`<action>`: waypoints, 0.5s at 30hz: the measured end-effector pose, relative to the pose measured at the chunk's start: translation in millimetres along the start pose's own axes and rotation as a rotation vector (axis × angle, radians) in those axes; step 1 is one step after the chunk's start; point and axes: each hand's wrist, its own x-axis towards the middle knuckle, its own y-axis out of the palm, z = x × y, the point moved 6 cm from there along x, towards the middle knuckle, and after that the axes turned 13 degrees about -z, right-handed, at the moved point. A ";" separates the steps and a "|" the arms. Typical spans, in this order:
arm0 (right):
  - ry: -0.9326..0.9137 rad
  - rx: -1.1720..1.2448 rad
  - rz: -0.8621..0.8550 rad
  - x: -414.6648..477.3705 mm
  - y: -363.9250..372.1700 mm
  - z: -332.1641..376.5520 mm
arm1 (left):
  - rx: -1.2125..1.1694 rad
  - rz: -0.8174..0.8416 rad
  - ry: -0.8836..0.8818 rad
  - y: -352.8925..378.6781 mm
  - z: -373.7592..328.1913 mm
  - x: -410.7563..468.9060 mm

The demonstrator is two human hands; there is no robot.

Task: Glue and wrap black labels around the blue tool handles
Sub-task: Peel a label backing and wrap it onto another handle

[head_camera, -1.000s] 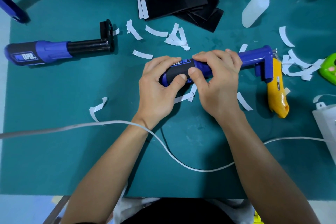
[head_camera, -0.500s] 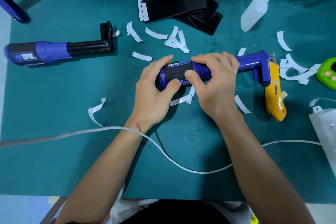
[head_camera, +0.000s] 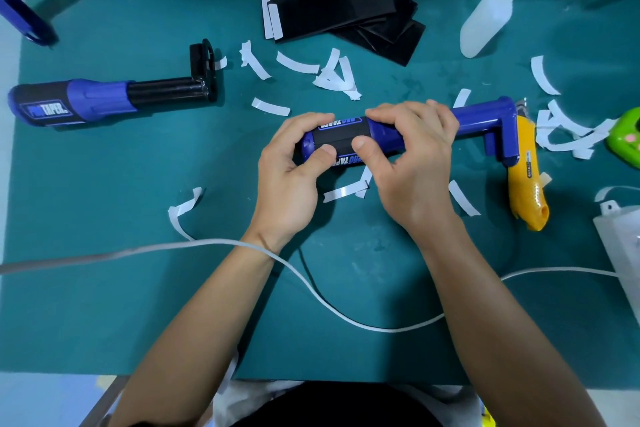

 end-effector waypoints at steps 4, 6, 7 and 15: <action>-0.004 0.020 -0.013 -2.6 0.0 -0.7 | -0.028 -0.020 -0.014 1.4 -0.1 -1.1; 0.005 0.016 -0.017 -2.6 0.2 0.1 | -0.015 -0.023 0.000 2.6 -1.5 -1.7; 0.019 0.010 -0.021 -1.9 0.8 1.0 | -0.008 -0.025 0.005 3.3 -2.2 -1.8; 0.069 -0.048 -0.070 0.8 4.3 13.5 | 0.062 -0.069 0.038 4.4 -3.1 -2.3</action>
